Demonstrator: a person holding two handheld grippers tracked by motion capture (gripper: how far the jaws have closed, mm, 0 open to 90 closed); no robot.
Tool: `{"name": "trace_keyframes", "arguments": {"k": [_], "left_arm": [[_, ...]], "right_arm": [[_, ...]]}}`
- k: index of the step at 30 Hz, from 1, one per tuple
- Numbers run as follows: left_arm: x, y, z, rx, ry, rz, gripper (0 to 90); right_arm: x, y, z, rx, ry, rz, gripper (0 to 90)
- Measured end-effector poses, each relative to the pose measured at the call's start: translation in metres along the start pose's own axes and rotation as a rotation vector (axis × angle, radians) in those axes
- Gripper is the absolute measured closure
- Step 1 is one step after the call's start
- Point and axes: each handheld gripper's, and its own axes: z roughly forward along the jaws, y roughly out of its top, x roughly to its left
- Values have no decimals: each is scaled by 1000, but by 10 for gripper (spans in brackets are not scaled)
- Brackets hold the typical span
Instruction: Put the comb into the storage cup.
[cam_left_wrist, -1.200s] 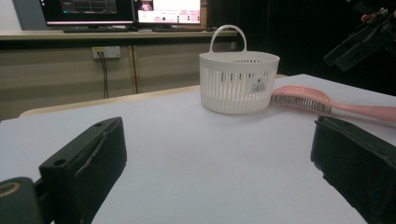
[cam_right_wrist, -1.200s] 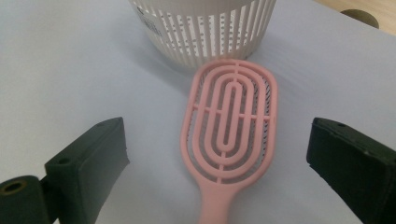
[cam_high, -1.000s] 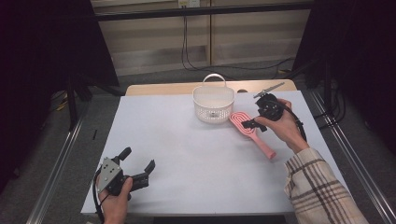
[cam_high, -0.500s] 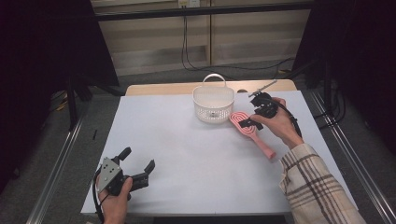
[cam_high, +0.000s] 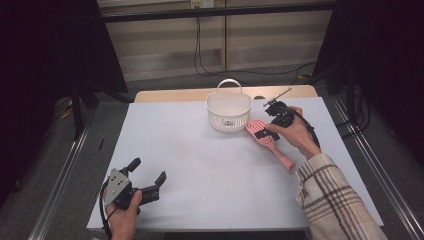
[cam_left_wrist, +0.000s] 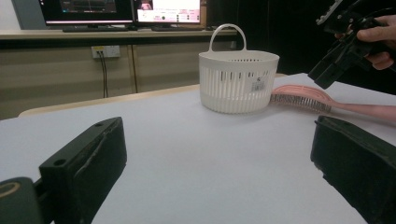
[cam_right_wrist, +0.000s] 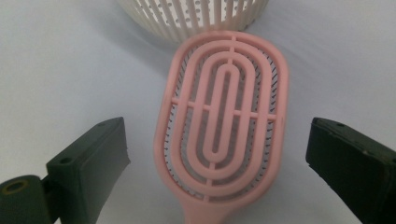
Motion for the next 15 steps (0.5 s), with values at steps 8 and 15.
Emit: {"name": "trace_keyframes", "arguments": {"k": [8, 15], "left_arm": [[0, 0, 0, 0, 1, -1, 37], [0, 0, 0, -1, -2, -3, 37]], "right_arm": [[1, 3, 9, 14, -15, -5, 56], [2, 3, 16, 43, -17, 1, 59]]}}
